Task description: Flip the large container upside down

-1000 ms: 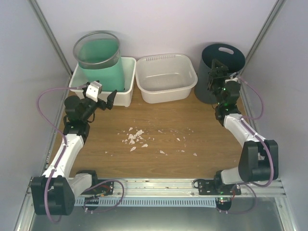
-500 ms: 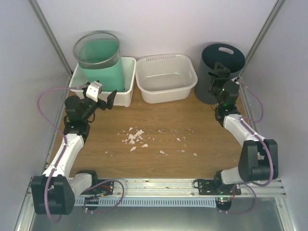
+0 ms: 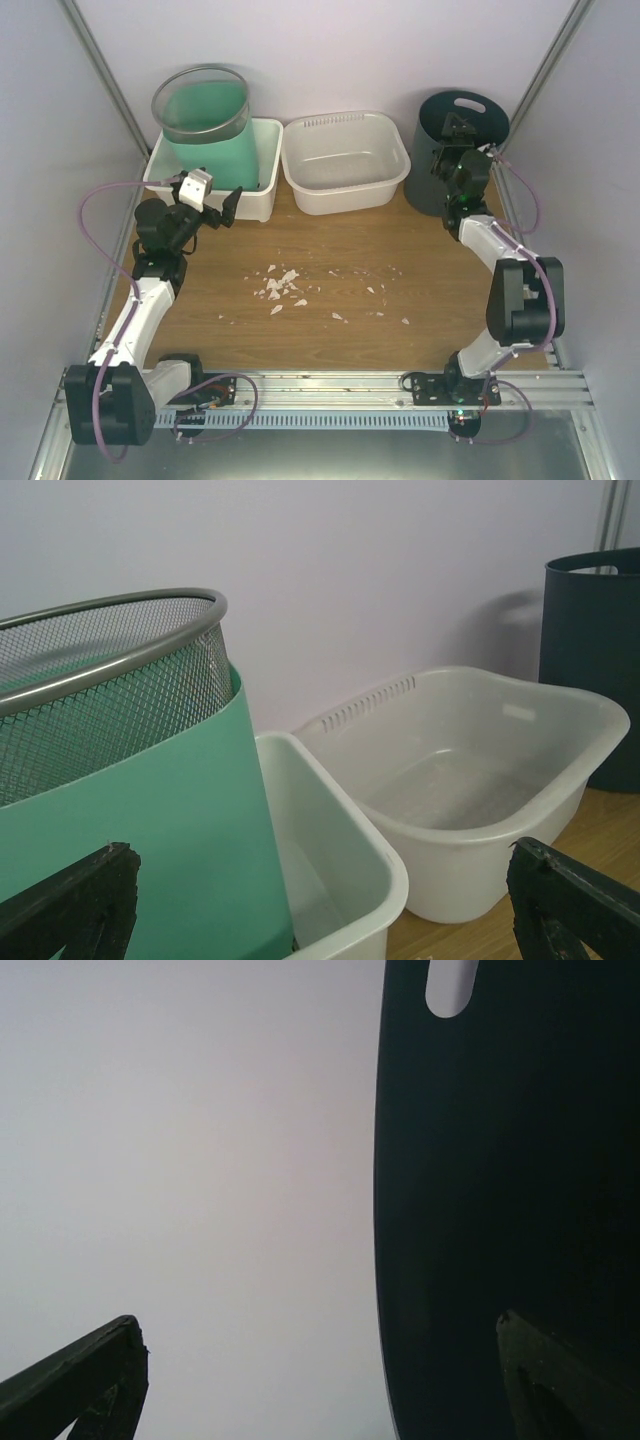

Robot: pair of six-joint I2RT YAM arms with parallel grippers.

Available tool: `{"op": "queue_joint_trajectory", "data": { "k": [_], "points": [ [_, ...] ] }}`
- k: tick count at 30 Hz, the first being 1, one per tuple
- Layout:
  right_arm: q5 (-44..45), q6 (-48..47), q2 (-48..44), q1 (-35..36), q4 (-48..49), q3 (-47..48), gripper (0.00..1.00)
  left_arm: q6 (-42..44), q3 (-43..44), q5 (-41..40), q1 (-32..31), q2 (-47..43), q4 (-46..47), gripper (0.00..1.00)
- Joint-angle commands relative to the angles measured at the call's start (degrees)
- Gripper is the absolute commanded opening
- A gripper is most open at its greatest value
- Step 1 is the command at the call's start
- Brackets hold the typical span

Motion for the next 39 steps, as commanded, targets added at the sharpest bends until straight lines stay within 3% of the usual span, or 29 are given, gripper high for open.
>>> {"op": "queue_joint_trajectory", "data": {
  "k": [1,4,9,13,22,26,31,39],
  "points": [
    [0.89,0.37,3.83,-0.69,3.58,3.79,0.94,1.32,-0.84,-0.73,-0.33,0.46,2.75,0.99],
    [1.31,0.34,5.70,-1.06,5.56,5.07,0.86,1.61,-1.06,-0.95,-0.33,0.58,2.44,0.99],
    [0.36,-2.11,7.02,-1.54,7.29,6.50,0.44,1.50,-1.65,-0.89,-0.33,1.02,2.69,0.99],
    [-1.22,-5.29,6.48,-2.20,5.96,7.29,0.35,1.20,-1.87,-0.76,-0.27,1.59,2.45,0.99],
    [-2.28,-13.40,3.65,-4.40,1.16,8.08,0.03,0.85,-1.95,-0.59,-0.39,3.32,2.22,0.99],
    [-4.11,-24.51,1.54,-4.50,-5.45,12.47,0.01,0.41,-1.56,-0.35,-0.42,3.88,1.97,0.99],
    [-8.22,-48.07,-1.43,-4.20,-20.51,23.27,0.01,1.06,-1.30,-0.26,-0.42,3.70,1.32,0.99],
    [-8.53,-72.87,-10.31,1.01,-34.41,24.69,0.01,0.42,0.58,0.09,-0.73,4.52,-0.39,0.99]
  ]
}}
